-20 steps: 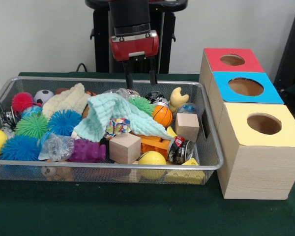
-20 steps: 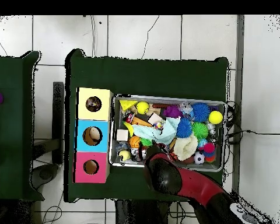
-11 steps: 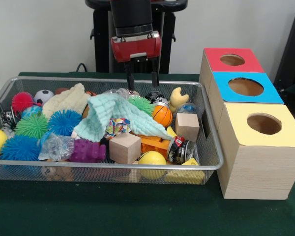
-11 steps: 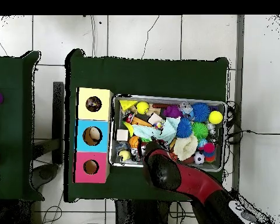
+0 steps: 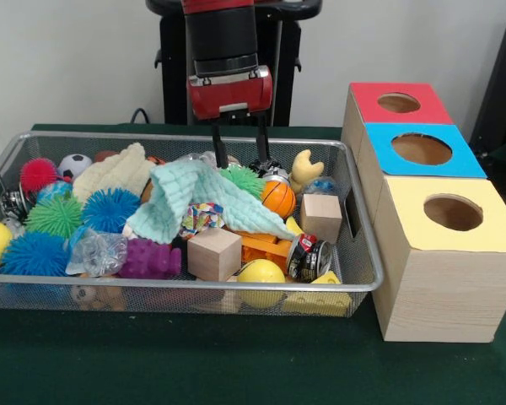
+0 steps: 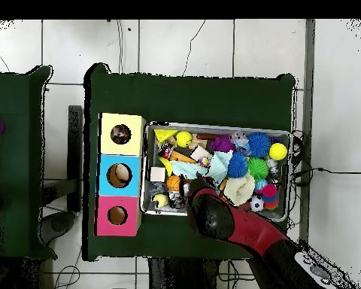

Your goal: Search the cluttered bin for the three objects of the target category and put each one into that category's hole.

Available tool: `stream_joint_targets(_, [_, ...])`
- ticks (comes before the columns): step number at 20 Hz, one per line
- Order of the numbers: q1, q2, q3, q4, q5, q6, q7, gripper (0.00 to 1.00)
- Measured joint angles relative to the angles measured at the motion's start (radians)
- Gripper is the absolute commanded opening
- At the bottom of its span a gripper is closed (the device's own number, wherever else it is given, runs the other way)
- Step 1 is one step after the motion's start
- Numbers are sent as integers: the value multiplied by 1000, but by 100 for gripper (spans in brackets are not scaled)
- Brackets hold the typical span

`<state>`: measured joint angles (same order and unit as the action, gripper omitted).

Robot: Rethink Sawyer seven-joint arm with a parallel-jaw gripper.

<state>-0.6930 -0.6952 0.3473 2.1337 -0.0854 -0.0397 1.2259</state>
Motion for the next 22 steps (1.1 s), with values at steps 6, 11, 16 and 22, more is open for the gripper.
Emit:
stream_joint_targets(6, [-6,31,0,-25,0,0,0,100])
stream_joint_targets(11, [-19,55,0,-51,0,0,0,100])
stream_joint_targets(16, [-41,70,0,-71,0,0,0,100])
stream_joint_targets(22, [-56,70,0,-82,0,0,0,100])
